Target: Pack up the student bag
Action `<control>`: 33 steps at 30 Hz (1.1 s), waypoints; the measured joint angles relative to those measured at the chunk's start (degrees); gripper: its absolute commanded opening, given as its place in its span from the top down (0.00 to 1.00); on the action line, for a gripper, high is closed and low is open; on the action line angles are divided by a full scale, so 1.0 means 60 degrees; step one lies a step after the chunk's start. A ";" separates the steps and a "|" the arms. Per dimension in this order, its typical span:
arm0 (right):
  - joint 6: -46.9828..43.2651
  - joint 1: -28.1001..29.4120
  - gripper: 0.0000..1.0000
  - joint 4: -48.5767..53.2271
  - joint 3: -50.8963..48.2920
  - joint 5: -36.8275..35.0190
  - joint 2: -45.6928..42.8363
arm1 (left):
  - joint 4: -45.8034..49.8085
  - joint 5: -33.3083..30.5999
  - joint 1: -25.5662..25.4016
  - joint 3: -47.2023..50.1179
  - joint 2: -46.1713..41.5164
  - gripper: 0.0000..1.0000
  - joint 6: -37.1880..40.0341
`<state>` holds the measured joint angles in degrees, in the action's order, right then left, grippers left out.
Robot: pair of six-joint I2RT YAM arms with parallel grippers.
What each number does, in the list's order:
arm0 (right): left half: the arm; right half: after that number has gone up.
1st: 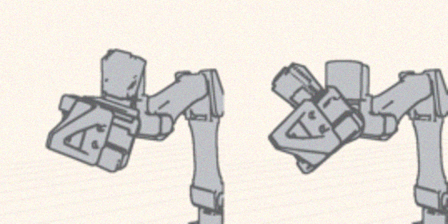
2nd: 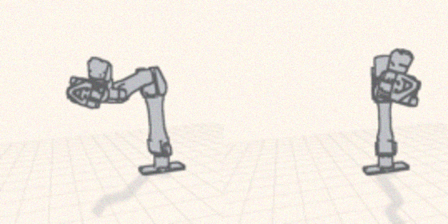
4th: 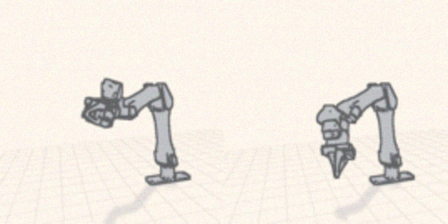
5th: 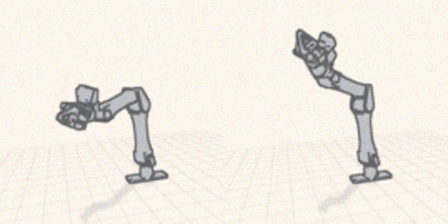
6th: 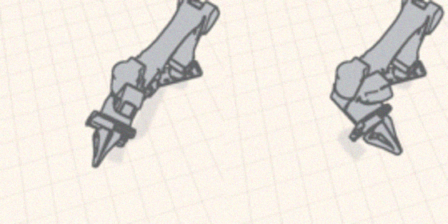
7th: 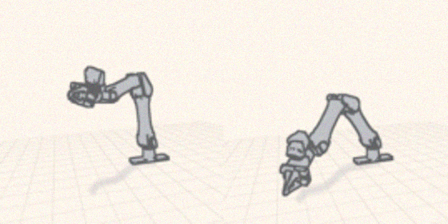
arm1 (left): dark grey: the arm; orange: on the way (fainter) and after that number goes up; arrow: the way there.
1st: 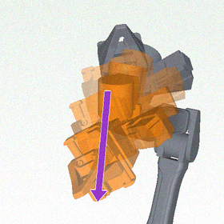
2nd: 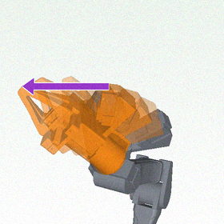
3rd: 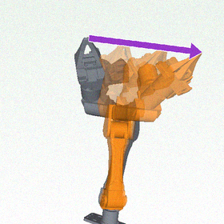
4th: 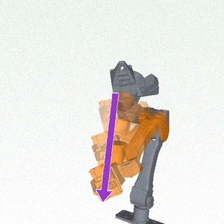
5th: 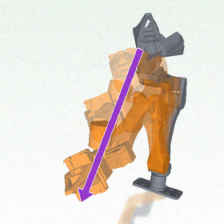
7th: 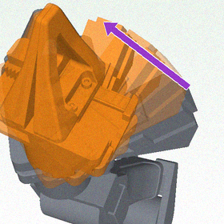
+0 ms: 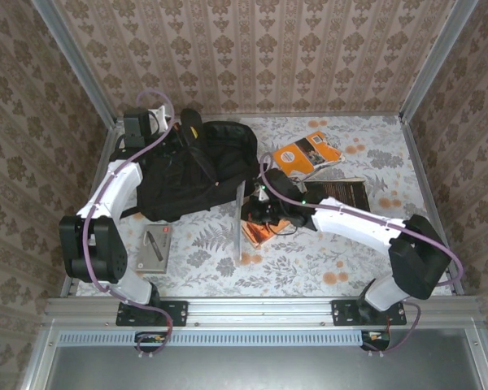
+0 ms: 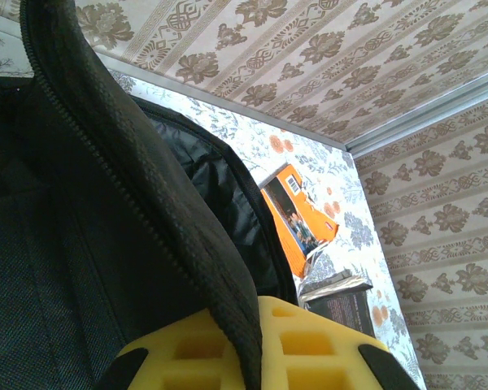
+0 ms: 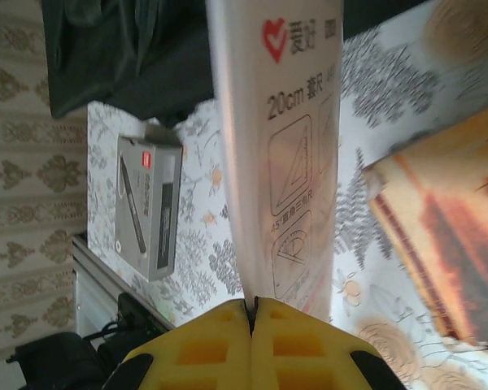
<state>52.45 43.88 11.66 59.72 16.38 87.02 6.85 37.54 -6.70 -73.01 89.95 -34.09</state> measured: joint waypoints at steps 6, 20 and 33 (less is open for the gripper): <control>-0.0255 -0.0805 1.00 0.0583 0.0160 -0.0098 0.0029 | 0.0000 -0.0007 -0.0018 0.0000 0.0036 1.00 0.0004; 0.0831 -0.2189 1.00 -0.0980 -0.0189 0.0372 0.1519 | 0.0018 -0.0055 -0.0084 0.0000 0.0076 1.00 0.0146; 0.1814 -0.2393 1.00 -0.3574 -0.2506 0.0557 0.1275 | 0.0084 -0.0087 -0.0200 -0.0007 0.0270 1.00 0.0295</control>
<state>63.33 29.52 -9.78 44.69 19.73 94.67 7.35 37.01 -7.90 -73.06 91.57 -32.32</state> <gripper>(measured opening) 0.059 0.077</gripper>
